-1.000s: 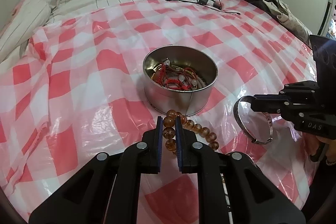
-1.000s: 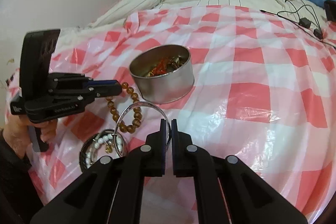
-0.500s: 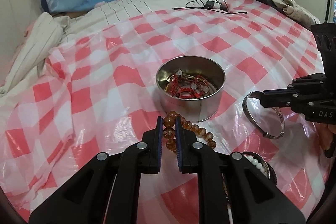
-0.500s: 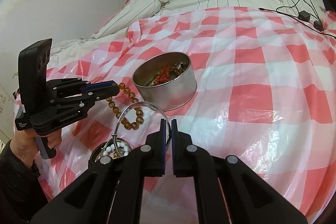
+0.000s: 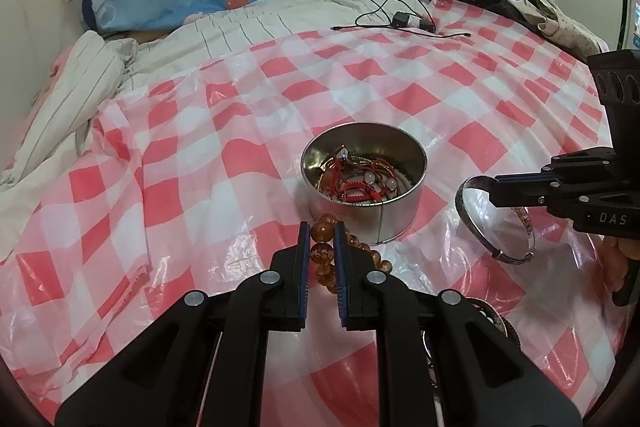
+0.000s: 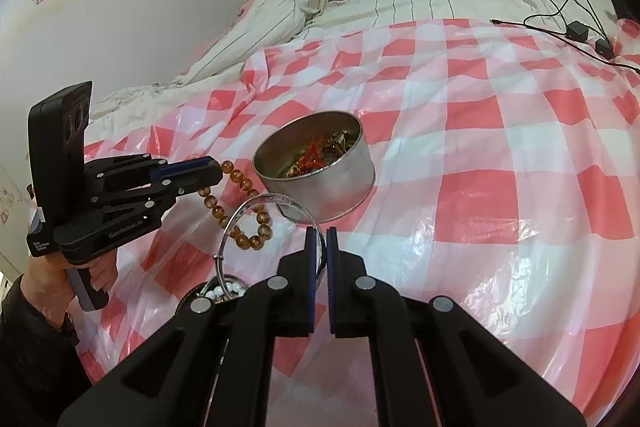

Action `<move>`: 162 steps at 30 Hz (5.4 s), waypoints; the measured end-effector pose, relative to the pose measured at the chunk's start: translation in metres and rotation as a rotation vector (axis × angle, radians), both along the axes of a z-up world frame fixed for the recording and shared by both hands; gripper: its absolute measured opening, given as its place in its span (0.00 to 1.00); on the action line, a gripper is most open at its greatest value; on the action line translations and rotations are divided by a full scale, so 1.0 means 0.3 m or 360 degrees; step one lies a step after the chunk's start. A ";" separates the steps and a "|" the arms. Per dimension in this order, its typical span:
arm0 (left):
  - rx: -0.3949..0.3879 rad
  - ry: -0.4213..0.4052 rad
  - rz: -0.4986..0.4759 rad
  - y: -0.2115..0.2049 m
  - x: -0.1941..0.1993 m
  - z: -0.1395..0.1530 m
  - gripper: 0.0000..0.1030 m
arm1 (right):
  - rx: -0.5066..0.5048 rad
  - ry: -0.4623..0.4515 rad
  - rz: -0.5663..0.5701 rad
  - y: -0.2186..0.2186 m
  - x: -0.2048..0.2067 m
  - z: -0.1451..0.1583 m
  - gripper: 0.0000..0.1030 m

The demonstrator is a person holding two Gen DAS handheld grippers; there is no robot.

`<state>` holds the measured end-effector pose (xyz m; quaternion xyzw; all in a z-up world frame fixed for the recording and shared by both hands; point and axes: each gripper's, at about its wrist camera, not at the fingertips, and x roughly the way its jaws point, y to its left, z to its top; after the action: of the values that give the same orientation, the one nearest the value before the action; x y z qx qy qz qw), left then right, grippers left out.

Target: Organize jewelry

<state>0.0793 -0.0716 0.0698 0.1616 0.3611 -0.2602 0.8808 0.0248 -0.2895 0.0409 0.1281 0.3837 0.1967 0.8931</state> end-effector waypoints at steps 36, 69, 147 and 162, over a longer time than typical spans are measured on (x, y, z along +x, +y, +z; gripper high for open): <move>-0.0412 0.0190 0.0009 -0.072 0.203 0.063 0.10 | -0.0229 -0.0144 -0.0025 0.018 0.218 0.119 0.05; -0.0115 0.0312 -0.0195 -0.017 -0.184 -0.103 0.41 | -0.0070 0.0058 -0.0062 0.002 -0.115 -0.001 0.41; 0.0041 0.0308 0.0032 0.006 -0.060 -0.192 0.09 | -0.0557 0.0126 0.0020 0.144 -0.055 -0.110 0.25; 0.0086 0.0231 0.0070 0.009 -0.061 -0.172 0.04 | -0.0362 0.0076 -0.0103 0.063 -0.051 -0.059 0.11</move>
<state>0.0612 -0.0690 0.0181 0.1581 0.4344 -0.2420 0.8531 0.0094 -0.2705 0.0233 0.0430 0.4203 0.1198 0.8984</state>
